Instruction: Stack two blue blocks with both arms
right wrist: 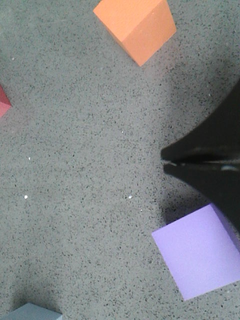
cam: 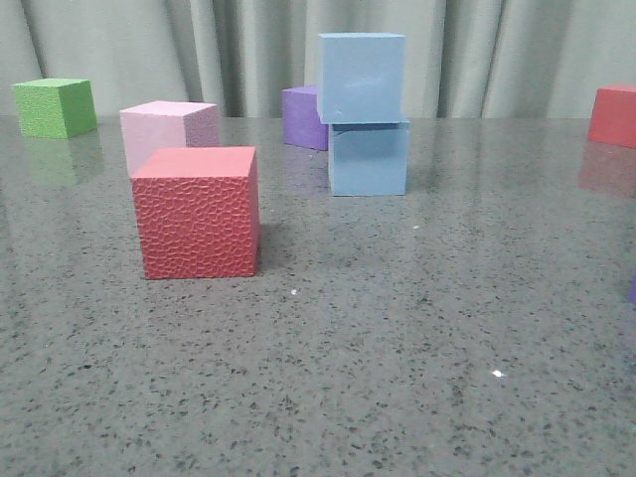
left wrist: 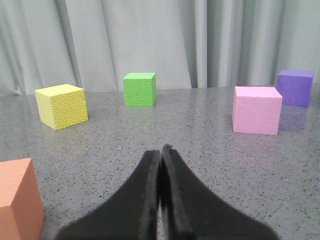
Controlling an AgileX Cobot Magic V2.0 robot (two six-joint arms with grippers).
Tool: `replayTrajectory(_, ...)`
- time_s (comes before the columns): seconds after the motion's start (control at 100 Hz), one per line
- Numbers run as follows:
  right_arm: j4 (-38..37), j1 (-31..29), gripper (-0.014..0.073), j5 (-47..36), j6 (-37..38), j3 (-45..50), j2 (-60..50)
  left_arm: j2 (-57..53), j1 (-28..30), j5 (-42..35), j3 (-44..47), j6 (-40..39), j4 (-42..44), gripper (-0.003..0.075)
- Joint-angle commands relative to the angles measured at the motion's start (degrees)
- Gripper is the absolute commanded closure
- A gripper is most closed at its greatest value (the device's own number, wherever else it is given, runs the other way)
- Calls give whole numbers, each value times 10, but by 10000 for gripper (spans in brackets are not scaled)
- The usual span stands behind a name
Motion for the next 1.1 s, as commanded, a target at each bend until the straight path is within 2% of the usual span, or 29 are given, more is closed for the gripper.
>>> replayTrajectory(0.0, -13, -3, 716, -30, -2, -14, -3, -19, 1, -49, 24, -8, 1, 739)
replayTrajectory(1.09, -13, -3, 716, -40, -2, -14, -4, -19, 1, -49, 24, -8, 1, 739)
